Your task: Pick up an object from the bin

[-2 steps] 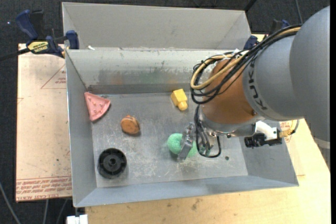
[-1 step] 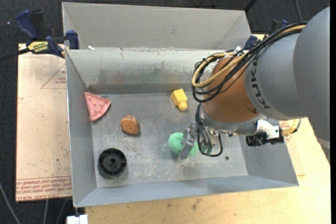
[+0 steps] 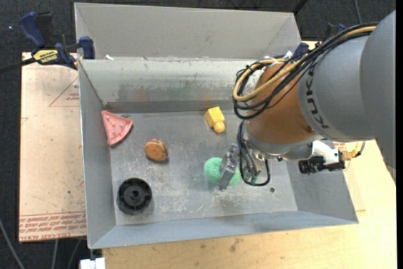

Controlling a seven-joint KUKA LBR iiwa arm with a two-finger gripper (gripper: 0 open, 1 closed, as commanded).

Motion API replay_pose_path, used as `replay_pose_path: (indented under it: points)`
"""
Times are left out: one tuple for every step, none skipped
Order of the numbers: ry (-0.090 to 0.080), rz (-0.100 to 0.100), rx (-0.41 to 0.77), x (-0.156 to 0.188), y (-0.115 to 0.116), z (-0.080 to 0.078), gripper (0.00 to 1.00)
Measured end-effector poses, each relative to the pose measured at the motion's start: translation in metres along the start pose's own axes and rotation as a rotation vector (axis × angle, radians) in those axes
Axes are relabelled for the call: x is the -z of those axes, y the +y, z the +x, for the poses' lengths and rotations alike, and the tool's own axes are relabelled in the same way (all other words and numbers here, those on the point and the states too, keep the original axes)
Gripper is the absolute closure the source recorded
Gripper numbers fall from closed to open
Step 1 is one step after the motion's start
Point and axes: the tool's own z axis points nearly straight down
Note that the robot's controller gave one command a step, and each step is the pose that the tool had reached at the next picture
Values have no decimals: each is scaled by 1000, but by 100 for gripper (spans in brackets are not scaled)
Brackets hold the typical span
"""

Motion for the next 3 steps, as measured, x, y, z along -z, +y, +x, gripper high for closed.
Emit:
replay_pose_path:
  points:
    - [-3,-2,0,23,0,0,100]
    - [-11,-6,1,34,1,-2,100]
    - [-11,-6,1,37,1,-2,100]
